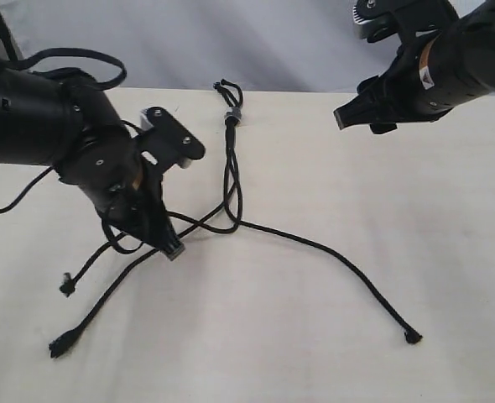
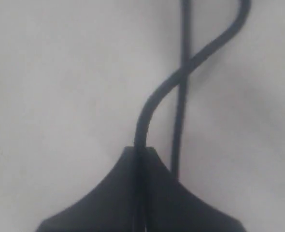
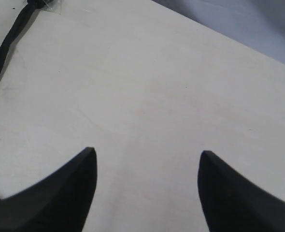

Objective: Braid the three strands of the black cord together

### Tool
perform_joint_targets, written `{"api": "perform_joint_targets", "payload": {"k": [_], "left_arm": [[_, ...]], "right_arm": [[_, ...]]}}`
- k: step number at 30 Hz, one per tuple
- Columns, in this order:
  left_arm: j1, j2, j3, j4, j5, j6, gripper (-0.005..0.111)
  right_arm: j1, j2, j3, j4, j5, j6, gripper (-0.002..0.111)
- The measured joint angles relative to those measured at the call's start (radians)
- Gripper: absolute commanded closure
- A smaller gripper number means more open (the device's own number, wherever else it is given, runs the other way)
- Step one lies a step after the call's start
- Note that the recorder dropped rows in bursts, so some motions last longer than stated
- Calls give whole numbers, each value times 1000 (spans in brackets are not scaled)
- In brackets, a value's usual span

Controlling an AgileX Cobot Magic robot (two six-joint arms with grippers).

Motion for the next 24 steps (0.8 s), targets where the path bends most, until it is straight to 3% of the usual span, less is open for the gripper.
{"api": "perform_joint_targets", "payload": {"k": [3,6,9,11,12,16,20,24], "left_arm": [[111,53,71,5,-131,29,107],[137,119,111,8,-217,42,107],[71,128,109,-89,-206,56,107],[-54,119,104,-230,-162,110,107],[-156,111,94,-301,-133,170,107],[-329,96,52,-270,-91,141,107],[-345,26,-6,-87,7,-70,107],[-284,-50,-16,96,150,-235,107]], "right_arm": [[0,0,0,0,-8,0,50],[0,0,0,0,-11,0,50],[0,0,0,0,-32,0,50],[0,0,0,0,-52,0,50],[0,0,0,0,-62,0,50],[0,0,0,0,-71,0,50],[0,0,0,0,-71,0,50],[0,0,0,0,-68,0,50]]}}
